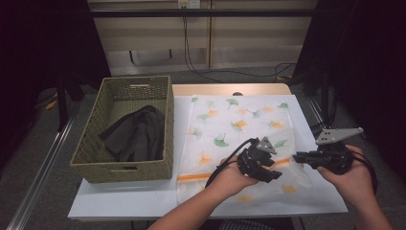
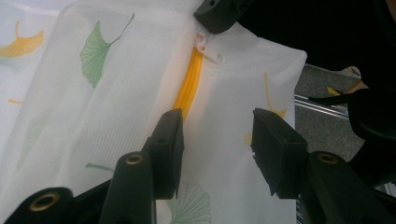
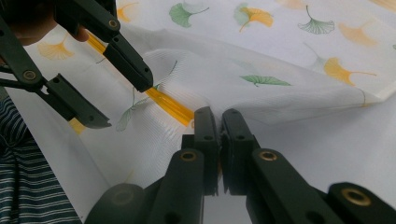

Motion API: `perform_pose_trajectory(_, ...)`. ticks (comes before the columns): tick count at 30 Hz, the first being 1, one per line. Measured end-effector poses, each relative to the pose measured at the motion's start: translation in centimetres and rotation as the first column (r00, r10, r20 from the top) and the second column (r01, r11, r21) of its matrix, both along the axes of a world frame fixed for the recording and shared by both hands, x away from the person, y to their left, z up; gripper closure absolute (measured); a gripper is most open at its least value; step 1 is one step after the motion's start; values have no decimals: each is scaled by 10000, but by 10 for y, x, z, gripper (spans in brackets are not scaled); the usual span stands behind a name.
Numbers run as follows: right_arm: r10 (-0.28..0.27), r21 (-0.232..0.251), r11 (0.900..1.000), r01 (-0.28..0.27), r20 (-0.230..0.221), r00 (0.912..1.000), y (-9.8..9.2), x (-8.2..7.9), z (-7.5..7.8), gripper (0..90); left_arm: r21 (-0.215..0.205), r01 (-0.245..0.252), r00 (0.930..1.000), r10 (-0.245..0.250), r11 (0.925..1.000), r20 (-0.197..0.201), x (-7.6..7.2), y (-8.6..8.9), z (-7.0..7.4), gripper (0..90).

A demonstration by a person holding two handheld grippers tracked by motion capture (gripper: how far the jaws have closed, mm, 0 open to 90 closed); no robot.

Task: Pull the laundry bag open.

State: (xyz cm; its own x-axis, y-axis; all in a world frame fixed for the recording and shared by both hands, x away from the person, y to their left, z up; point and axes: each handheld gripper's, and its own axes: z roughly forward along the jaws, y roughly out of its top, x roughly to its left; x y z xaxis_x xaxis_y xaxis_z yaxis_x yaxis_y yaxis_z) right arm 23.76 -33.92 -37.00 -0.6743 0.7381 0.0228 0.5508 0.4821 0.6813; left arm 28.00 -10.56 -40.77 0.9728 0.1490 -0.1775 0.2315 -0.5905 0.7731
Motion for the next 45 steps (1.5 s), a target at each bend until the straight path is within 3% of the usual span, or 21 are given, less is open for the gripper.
perform_pose_trajectory(5,38,-59,10000,-37,24,10000,1,0,-1,868,451,281,9989,-297,9986,361,-6,-9,0,586)
perform_pose_trajectory(6,44,-53,10000,-44,53,10000,1,0,0,868,750,272,9983,-310,9968,501,-7,-10,1,601)
perform_pose_trajectory(7,44,-53,10000,-44,53,10000,1,0,0,868,483,287,9984,-310,9984,469,-8,-12,-1,601)
perform_pose_trajectory(12,-53,-80,10000,53,30,10000,1,-1,-1,868,264,413,9981,-424,9988,449,-11,-16,2,626)
perform_pose_trajectory(14,63,-22,10000,-64,-53,10000,1,-1,-1,868,292,580,9972,-593,9979,463,-12,-18,4,636)
perform_pose_trajectory(16,64,-100,9999,-65,-37,10000,2,-1,-2,868,467,704,9943,-739,9964,769,-14,-21,3,644)
perform_pose_trajectory(22,217,-40,9998,-217,-55,9997,3,0,-3,868,437,744,9969,-754,9963,220,-6,-24,-7,663)
perform_pose_trajectory(33,281,-2,9996,-281,-169,9995,7,0,-7,868,577,879,9961,-873,9945,-133,-3,-30,-17,645)
perform_pose_trajectory(38,435,-56,9990,-437,-231,9988,9,-1,-8,868,586,637,9978,-625,9962,-228,0,-30,-20,610)
perform_pose_trajectory(45,691,59,9976,-690,-393,9968,10,-2,-10,868,280,237,9991,-227,9993,-363,4,-27,-21,605)
